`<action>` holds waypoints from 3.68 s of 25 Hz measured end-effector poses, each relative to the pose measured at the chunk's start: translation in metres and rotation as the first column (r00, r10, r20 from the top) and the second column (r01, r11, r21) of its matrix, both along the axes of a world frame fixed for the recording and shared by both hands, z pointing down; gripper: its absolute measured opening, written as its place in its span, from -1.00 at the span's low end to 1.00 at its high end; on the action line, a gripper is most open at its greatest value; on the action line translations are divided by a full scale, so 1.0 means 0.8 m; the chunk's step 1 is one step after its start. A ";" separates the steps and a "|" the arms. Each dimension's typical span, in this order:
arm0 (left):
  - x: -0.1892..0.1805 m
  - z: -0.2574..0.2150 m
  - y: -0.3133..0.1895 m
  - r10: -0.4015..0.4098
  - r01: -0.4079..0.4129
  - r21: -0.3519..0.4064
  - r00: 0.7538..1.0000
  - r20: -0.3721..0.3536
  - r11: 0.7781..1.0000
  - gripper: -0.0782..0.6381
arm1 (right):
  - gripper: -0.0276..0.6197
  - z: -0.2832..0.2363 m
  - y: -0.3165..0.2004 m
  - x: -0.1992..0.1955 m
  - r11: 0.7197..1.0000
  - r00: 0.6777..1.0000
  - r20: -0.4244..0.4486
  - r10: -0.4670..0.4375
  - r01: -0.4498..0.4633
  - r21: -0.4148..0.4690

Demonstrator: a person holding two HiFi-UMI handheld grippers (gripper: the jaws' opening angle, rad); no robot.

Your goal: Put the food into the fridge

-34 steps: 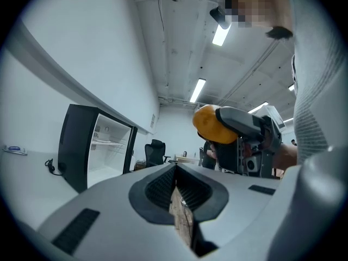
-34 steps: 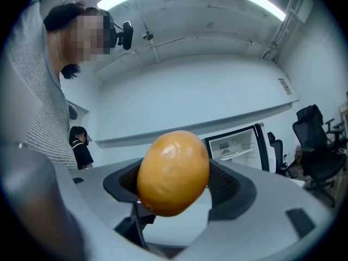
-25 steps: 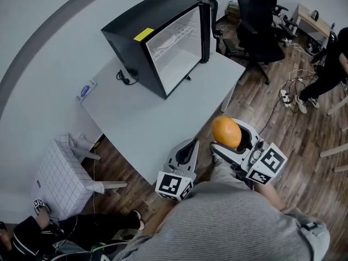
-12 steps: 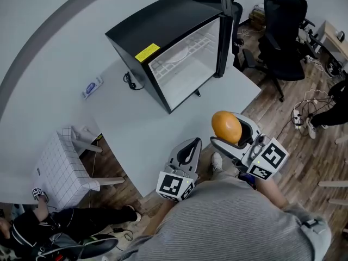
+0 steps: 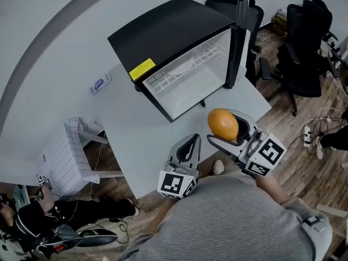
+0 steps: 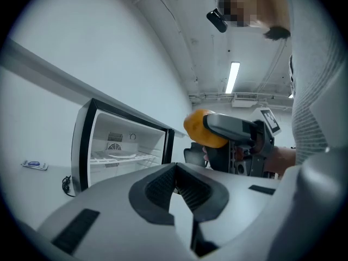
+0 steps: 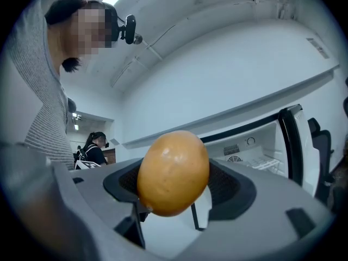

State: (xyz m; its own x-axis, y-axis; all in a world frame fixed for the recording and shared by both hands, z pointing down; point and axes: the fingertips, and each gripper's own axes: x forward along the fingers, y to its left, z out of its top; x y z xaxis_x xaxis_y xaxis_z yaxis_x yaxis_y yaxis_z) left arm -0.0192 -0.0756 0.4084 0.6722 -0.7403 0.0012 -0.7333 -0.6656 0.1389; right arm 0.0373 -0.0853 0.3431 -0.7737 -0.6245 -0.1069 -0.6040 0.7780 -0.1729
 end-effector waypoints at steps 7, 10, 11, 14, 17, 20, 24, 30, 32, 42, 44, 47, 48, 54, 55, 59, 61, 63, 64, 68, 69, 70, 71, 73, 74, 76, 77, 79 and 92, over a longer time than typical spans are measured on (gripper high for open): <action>0.023 0.001 -0.029 -0.083 0.082 0.010 0.996 0.013 0.997 -0.75 | 0.14 0.009 -0.037 0.020 0.996 0.996 0.004 -0.086 0.086 0.006; 0.026 0.004 -0.034 -0.096 0.096 0.012 0.995 0.023 0.995 -0.75 | 0.14 0.012 -0.046 0.025 0.995 0.995 0.013 -0.096 0.096 0.007; 0.027 0.006 -0.036 -0.098 0.098 0.011 0.995 0.025 0.995 -0.75 | 0.14 0.013 -0.048 0.027 0.995 0.995 0.015 -0.096 0.096 0.007; 0.032 0.009 -0.042 -0.097 0.097 0.006 0.995 0.023 0.995 -0.75 | 0.14 0.018 -0.057 0.029 0.995 0.995 0.015 -0.096 0.096 -0.004; 0.034 0.012 -0.046 -0.086 0.086 -0.001 0.996 0.023 0.996 -0.75 | 0.14 0.022 -0.059 0.027 0.995 0.995 0.014 -0.101 0.101 -0.011; 0.041 0.016 -0.054 -0.068 0.068 -0.018 0.998 0.004 0.997 -0.75 | 0.14 0.024 -0.062 0.029 0.996 0.996 0.007 -0.093 0.093 -0.011; 0.060 0.011 -0.055 -0.020 0.020 -0.029 1.000 -0.018 0.999 -0.75 | 0.14 0.024 -0.068 0.033 0.996 0.996 0.008 -0.088 0.088 -0.020; 0.046 0.025 -0.059 -0.053 0.052 -0.069 0.998 -0.014 0.996 -0.75 | 0.14 0.026 -0.078 0.030 0.996 0.996 0.015 -0.088 0.088 -0.017; 0.040 0.026 -0.064 -0.070 0.068 -0.073 0.997 -0.018 0.995 -0.75 | 0.14 0.027 -0.079 0.028 0.996 0.996 0.012 -0.092 0.092 -0.019; 0.023 0.023 -0.072 -0.087 0.087 -0.068 0.996 -0.006 0.994 -0.75 | 0.14 0.041 -0.117 0.021 0.996 0.995 -0.053 -0.085 0.084 -0.027; 0.015 0.022 -0.073 -0.102 0.101 -0.067 0.995 -0.004 0.993 -0.75 | 0.14 0.048 -0.134 0.017 0.996 0.993 -0.084 -0.086 0.084 -0.028; 0.003 0.021 -0.072 -0.121 0.121 -0.064 0.993 0.001 0.991 -0.75 | 0.14 0.060 -0.162 0.010 0.996 0.989 -0.116 -0.088 0.084 -0.037; -0.001 0.021 -0.071 -0.127 0.127 -0.064 0.992 0.003 0.990 -0.75 | 0.14 0.065 -0.172 0.008 0.996 0.989 -0.122 -0.089 0.084 -0.042; -0.025 0.027 -0.067 -0.177 0.178 -0.080 0.984 0.018 0.981 -0.75 | 0.14 0.088 -0.228 -0.007 0.995 0.982 -0.166 -0.087 0.079 -0.056; -0.028 0.028 -0.066 -0.184 0.185 -0.086 0.983 0.021 0.979 -0.75 | 0.14 0.091 -0.237 -0.010 0.995 0.980 -0.177 -0.087 0.079 -0.055; -0.038 0.035 -0.066 -0.200 0.202 -0.110 0.979 0.032 0.973 -0.75 | 0.14 0.097 -0.276 -0.027 0.996 0.970 -0.228 -0.082 0.075 -0.043; -0.042 0.039 -0.066 -0.203 0.206 -0.120 0.979 0.037 0.971 -0.75 | 0.14 0.099 -0.297 -0.036 0.997 0.965 -0.250 -0.077 0.069 -0.039; -0.044 0.042 -0.066 -0.203 0.207 -0.128 0.978 0.042 0.970 -0.75 | 0.14 0.103 -0.316 -0.044 0.998 0.959 -0.274 -0.066 0.057 -0.039; -0.044 0.044 -0.065 -0.203 0.207 -0.131 0.978 0.045 0.970 -0.75 | 0.14 0.105 -0.326 -0.047 0.998 0.956 -0.288 -0.059 0.050 -0.039; -0.044 0.049 -0.065 -0.197 0.202 -0.142 0.979 0.049 0.969 -0.75 | 0.14 0.107 -0.357 -0.057 0.999 0.943 -0.330 -0.037 0.029 -0.028; -0.045 0.050 -0.066 -0.197 0.202 -0.144 0.979 0.049 0.969 -0.75 | 0.14 0.107 -0.363 -0.059 0.999 0.941 -0.337 -0.031 0.024 -0.024; -0.046 0.051 -0.066 -0.198 0.203 -0.146 0.979 0.049 0.968 -0.75 | 0.14 0.107 -0.368 -0.062 1.000 0.939 -0.342 -0.024 0.019 -0.020; -0.047 0.052 -0.067 -0.199 0.205 -0.149 0.979 0.049 0.968 -0.75 | 0.14 0.107 -0.374 -0.064 1.000 0.937 -0.348 -0.018 0.013 -0.018; -0.049 0.054 -0.069 -0.202 0.208 -0.153 0.978 0.049 0.966 -0.75 | 0.14 0.110 -0.383 -0.069 1.000 0.934 -0.357 -0.008 0.001 -0.019; -0.050 0.055 -0.070 -0.203 0.208 -0.155 0.978 0.049 0.966 -0.75 | 0.14 0.112 -0.387 -0.071 1.000 0.932 -0.364 -0.002 -0.005 -0.019; -0.051 0.057 -0.071 -0.203 0.208 -0.159 0.978 0.050 0.965 -0.75 | 0.14 0.116 -0.394 -0.076 1.000 0.923 -0.385 0.013 -0.020 -0.016; -0.052 0.057 -0.072 -0.203 0.209 -0.161 0.978 0.049 0.965 -0.75 | 0.14 0.119 -0.398 -0.079 0.999 0.916 -0.400 0.022 -0.030 -0.014; -0.054 0.058 -0.075 -0.205 0.210 -0.163 0.978 0.048 0.964 -0.75 | 0.14 0.124 -0.405 -0.083 0.999 0.902 -0.431 0.043 -0.051 -0.007; -0.077 0.063 -0.099 -0.241 0.249 -0.169 0.968 0.066 0.954 -0.75 | 0.14 0.151 -0.422 -0.101 0.984 0.779 -0.603 0.175 -0.163 0.075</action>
State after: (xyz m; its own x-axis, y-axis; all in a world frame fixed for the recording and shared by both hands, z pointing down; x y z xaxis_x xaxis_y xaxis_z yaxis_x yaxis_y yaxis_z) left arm -0.0810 -0.1550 0.4586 0.4668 -0.8677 0.1712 -0.8787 -0.4331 0.2007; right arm -0.0437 -0.4227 0.4638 -0.5655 -0.7538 0.3346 -0.7016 0.6530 0.2852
